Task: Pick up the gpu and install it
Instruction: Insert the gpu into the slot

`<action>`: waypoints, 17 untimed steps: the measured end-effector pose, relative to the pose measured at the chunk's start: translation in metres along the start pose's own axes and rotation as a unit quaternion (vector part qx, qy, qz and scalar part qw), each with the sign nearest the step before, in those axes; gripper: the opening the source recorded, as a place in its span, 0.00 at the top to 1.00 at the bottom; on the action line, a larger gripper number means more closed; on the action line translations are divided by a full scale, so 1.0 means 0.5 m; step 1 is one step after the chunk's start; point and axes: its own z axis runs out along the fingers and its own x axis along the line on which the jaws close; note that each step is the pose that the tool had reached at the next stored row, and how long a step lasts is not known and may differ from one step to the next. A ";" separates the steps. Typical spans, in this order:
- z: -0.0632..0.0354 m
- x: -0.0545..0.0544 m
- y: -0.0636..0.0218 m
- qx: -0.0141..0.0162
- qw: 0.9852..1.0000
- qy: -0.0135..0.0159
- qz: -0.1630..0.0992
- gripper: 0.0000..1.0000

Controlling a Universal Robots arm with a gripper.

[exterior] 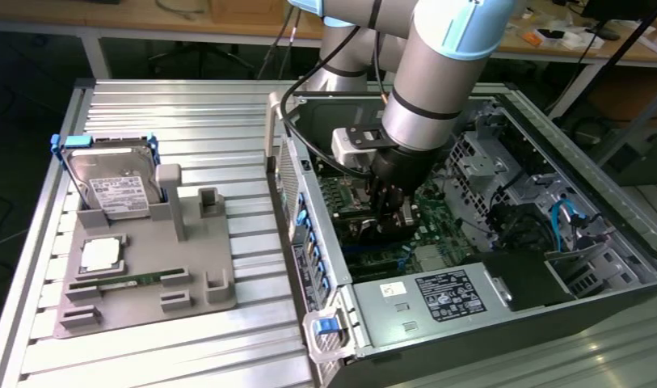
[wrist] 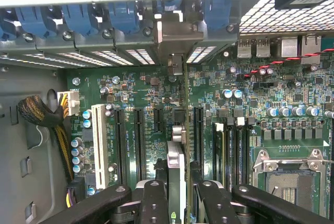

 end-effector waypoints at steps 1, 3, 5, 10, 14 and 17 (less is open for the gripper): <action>0.000 0.000 0.000 0.000 1.000 0.000 0.000 0.73; 0.000 -0.001 0.000 0.000 1.000 0.000 0.000 0.73; 0.000 -0.001 0.000 0.000 1.000 0.000 0.000 0.73; 0.000 -0.001 0.000 0.000 1.000 0.000 0.000 0.73; 0.000 -0.001 0.000 0.000 1.000 0.000 0.000 0.73; -0.001 -0.001 0.000 0.000 1.000 0.000 0.000 0.73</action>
